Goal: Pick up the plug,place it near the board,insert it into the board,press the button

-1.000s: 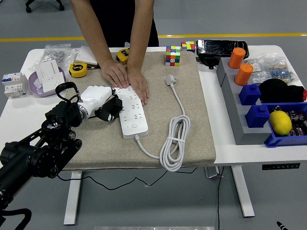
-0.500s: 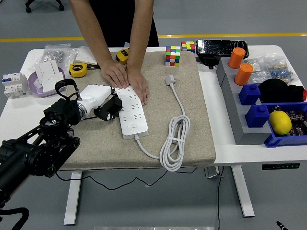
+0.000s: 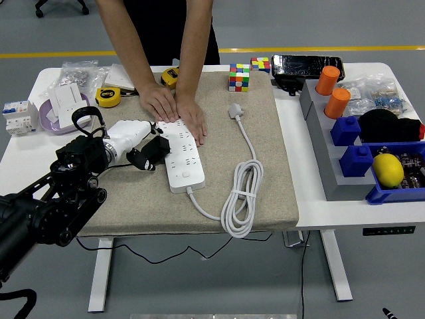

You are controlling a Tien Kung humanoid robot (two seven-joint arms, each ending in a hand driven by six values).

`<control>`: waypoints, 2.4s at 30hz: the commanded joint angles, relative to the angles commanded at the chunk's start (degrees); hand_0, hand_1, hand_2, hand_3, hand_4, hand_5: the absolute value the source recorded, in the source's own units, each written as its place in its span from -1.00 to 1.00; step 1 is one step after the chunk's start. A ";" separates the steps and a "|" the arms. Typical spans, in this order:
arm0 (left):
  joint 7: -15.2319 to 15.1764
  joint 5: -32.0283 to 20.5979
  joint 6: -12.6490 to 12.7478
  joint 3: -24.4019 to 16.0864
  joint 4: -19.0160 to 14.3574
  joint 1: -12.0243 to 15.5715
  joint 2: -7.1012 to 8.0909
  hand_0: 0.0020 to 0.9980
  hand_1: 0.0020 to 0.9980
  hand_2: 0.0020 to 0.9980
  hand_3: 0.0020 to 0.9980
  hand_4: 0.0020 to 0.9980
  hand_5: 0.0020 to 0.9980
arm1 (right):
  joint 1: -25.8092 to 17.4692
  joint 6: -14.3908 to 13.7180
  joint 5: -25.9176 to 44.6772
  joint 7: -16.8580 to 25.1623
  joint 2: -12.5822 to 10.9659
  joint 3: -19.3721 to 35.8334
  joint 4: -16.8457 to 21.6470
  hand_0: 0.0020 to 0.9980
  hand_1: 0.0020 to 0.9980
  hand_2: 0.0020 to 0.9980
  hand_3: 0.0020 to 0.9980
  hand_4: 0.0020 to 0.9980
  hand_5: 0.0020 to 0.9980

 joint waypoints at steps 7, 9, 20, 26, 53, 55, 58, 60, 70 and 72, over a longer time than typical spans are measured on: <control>-0.44 -10.79 2.85 -7.22 -6.76 5.11 -1.67 0.73 0.93 0.84 0.80 1.00 0.23 | -0.08 0.02 -0.11 -0.04 0.14 0.10 0.00 0.67 0.55 0.51 0.57 1.00 0.93; -2.55 -15.23 7.00 -10.11 -9.50 7.95 -3.28 0.73 0.93 0.84 0.80 1.00 0.23 | -0.17 0.02 -0.15 -0.02 0.22 0.10 0.00 0.67 0.55 0.51 0.57 1.00 0.93; -6.98 -41.58 25.50 -11.88 -22.66 23.27 -7.11 0.99 1.00 0.94 0.93 1.00 1.00 | -0.56 0.08 -0.50 0.01 0.42 0.33 0.00 0.67 0.55 0.51 0.57 1.00 0.93; -5.45 -48.53 24.29 -10.25 -24.44 27.45 -6.15 1.00 1.00 0.96 0.91 1.00 1.00 | -0.45 0.01 -0.18 0.08 0.41 0.40 0.00 0.67 0.55 0.51 0.57 1.00 0.94; -1.72 -36.41 21.32 -6.52 -17.52 25.07 -6.39 1.00 1.00 0.94 0.88 1.00 1.00 | -0.38 0.02 0.25 -0.06 0.42 0.06 0.00 0.66 0.53 0.51 0.57 1.00 0.94; -1.56 -36.09 21.24 -6.28 -17.38 24.78 -6.37 1.00 1.00 0.94 0.88 1.00 1.00 | -0.40 0.01 0.25 -0.10 0.42 0.06 0.00 0.66 0.53 0.51 0.57 1.00 0.94; -1.30 -35.11 21.23 -5.99 -17.37 24.35 -6.37 1.00 1.00 0.94 0.88 1.00 1.00 | -0.40 0.02 0.29 -0.11 0.40 -0.06 0.00 0.66 0.53 0.51 0.57 1.00 0.94; -1.05 -34.30 21.16 -5.83 -17.40 24.06 -6.43 1.00 1.00 0.94 0.88 1.00 1.00 | -0.37 0.02 0.32 -0.13 0.38 -0.14 0.00 0.66 0.53 0.51 0.57 1.00 0.94; -0.19 -31.55 20.98 -3.77 -16.70 21.53 -6.13 1.00 1.00 0.93 0.87 1.00 1.00 | -0.28 0.08 0.15 -0.18 0.33 -0.29 0.00 0.66 0.53 0.51 0.57 1.00 0.94; -0.12 -31.30 20.93 -3.35 -16.62 21.14 -6.07 1.00 1.00 0.93 0.87 1.00 1.00 | -0.27 0.09 0.15 -0.15 0.31 -0.34 0.00 0.66 0.53 0.51 0.57 1.00 0.94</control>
